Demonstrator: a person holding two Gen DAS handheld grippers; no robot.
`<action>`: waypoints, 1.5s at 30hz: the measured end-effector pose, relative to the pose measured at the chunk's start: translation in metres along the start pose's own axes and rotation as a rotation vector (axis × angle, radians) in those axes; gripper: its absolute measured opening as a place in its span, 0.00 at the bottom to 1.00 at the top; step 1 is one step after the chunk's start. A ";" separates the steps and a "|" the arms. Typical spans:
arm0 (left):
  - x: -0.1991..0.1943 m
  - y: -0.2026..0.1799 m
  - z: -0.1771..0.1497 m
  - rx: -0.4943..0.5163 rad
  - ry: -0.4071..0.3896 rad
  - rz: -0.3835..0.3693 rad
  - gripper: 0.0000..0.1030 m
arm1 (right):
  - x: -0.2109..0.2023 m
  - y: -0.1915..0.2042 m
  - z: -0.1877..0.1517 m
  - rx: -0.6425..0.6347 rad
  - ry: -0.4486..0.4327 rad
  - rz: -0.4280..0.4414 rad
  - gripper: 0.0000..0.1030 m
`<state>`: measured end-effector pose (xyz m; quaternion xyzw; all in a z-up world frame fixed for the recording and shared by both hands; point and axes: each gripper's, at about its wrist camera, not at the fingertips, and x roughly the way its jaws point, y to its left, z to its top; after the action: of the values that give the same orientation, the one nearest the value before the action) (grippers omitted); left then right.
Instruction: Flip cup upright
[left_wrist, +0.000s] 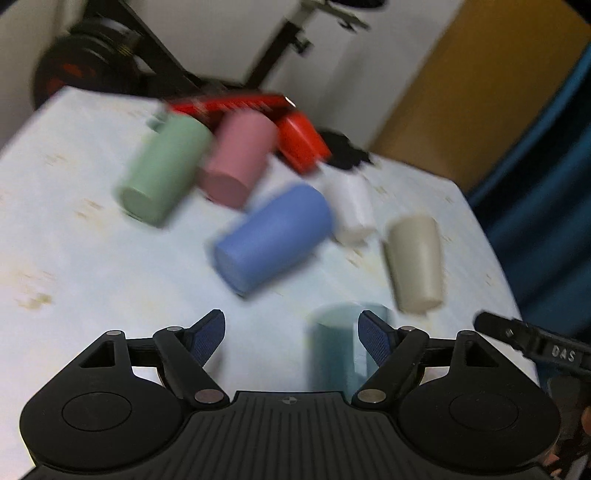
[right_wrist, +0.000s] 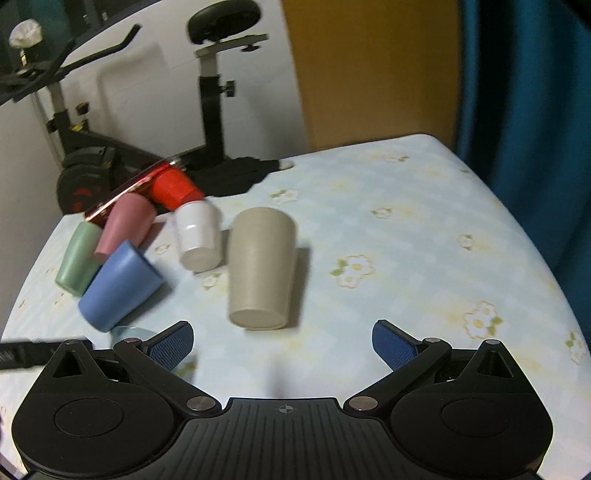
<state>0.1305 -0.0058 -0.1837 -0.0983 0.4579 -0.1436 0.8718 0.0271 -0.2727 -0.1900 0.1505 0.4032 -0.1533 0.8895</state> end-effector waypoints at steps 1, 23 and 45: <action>-0.007 0.007 0.002 -0.001 -0.022 0.027 0.79 | 0.002 0.006 0.001 -0.011 0.004 0.007 1.00; -0.053 0.090 0.010 -0.071 -0.148 0.391 0.79 | 0.063 0.118 -0.007 -0.166 0.255 0.100 0.96; -0.060 0.076 -0.014 -0.066 -0.142 0.346 0.79 | 0.072 0.112 -0.013 -0.133 0.294 0.100 0.64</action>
<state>0.0987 0.0857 -0.1678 -0.0566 0.4097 0.0306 0.9099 0.1072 -0.1772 -0.2370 0.1320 0.5304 -0.0583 0.8354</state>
